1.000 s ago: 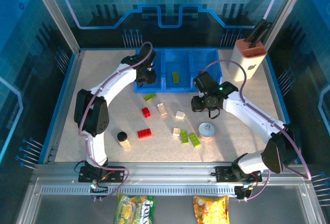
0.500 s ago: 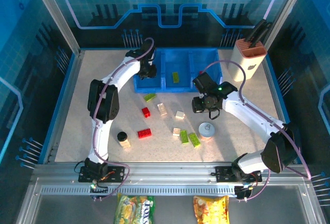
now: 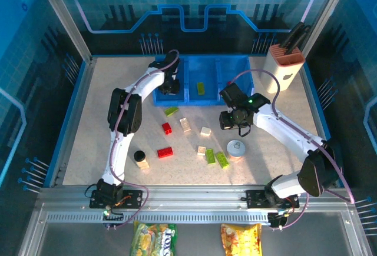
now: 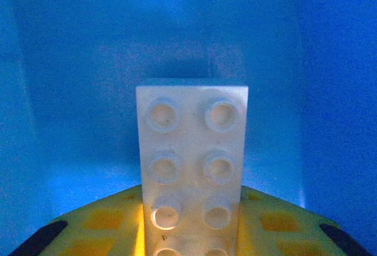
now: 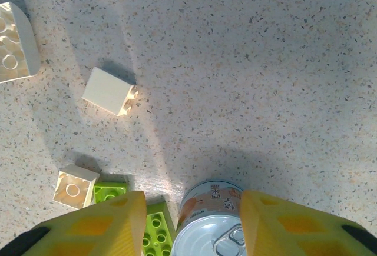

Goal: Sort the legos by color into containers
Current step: Place the lego on the lego.

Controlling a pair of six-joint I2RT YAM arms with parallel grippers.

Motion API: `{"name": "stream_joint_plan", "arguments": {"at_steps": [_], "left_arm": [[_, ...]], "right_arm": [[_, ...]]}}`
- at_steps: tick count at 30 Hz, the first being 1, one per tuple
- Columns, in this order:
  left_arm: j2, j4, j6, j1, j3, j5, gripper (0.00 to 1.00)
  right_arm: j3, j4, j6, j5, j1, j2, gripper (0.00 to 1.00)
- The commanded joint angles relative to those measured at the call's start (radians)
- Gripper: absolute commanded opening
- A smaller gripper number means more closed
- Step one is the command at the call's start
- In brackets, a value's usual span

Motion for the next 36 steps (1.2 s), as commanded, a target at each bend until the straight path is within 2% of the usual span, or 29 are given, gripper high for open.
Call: {"name": "stream_joint_plan", "arguments": {"at_steps": [1,12,20,36], "left_arm": [[0.027,-0.018,0.020,0.014,0.046,0.012,0.34],[0.007,-0.045,0.021,0.015,0.077,0.021,0.42],[-0.029,-0.066,0.020,0.013,0.087,0.019,0.44],[-0.239,-0.125,0.032,0.012,-0.020,0.087,0.44]], "right_arm": [[0.012,-0.024,0.012,0.009,0.014,-0.001,0.47],[0.019,-0.033,0.020,0.016,0.017,-0.029,0.47],[0.032,-0.043,0.018,0.021,0.022,-0.043,0.47],[0.023,-0.030,0.020,0.004,0.063,0.000,0.47]]}}
